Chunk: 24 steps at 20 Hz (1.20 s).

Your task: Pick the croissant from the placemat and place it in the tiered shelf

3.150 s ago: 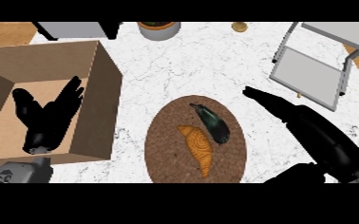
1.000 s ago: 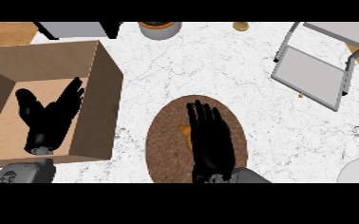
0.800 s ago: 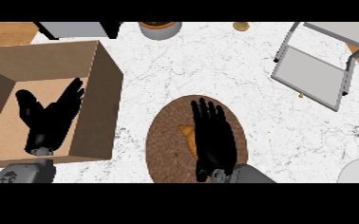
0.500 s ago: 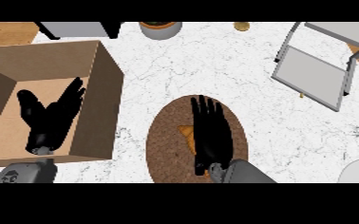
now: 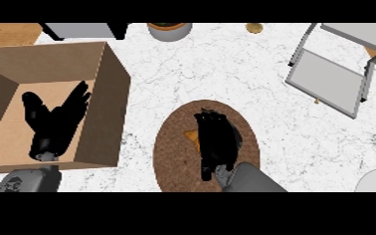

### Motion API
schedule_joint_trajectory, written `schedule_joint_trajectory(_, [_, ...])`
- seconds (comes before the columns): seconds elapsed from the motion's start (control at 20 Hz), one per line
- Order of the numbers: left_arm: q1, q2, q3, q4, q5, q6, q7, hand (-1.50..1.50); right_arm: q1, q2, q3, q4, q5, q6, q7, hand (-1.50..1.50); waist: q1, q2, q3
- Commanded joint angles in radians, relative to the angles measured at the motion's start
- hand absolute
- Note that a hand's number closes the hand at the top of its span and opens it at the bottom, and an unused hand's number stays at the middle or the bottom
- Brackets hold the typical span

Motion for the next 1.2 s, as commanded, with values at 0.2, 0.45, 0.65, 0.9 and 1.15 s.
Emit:
schedule_joint_trajectory(0.2, [0.104,-0.047,-0.010,0.075,-0.009,-0.025,-0.065,0.00,0.034,0.013,0.049,0.077,-0.024,0.030,-0.141,1.50,0.006,0.016,-0.026])
schedule_joint_trajectory(0.45, [0.060,-0.073,-0.013,0.043,-0.029,0.016,0.005,0.00,0.034,0.065,0.062,0.033,0.015,0.006,-0.152,1.50,-0.002,0.012,-0.025])
schedule_joint_trajectory(0.65, [0.072,-0.052,0.020,0.049,-0.008,-0.013,-0.003,0.00,0.033,-0.029,-0.288,0.062,-0.124,-0.096,-0.102,1.50,-0.018,0.023,-0.025])
schedule_joint_trajectory(0.9, [0.093,-0.063,0.016,0.032,-0.023,-0.014,-0.004,0.00,-0.074,-0.056,-0.517,0.101,-0.175,-0.183,-0.065,1.50,-0.001,0.018,-0.025])
schedule_joint_trajectory(1.15, [0.103,-0.060,0.032,0.052,-0.028,-0.033,-0.011,0.00,-0.171,-0.051,-0.508,-0.084,-0.070,-0.213,0.082,1.50,-0.018,0.006,-0.028])
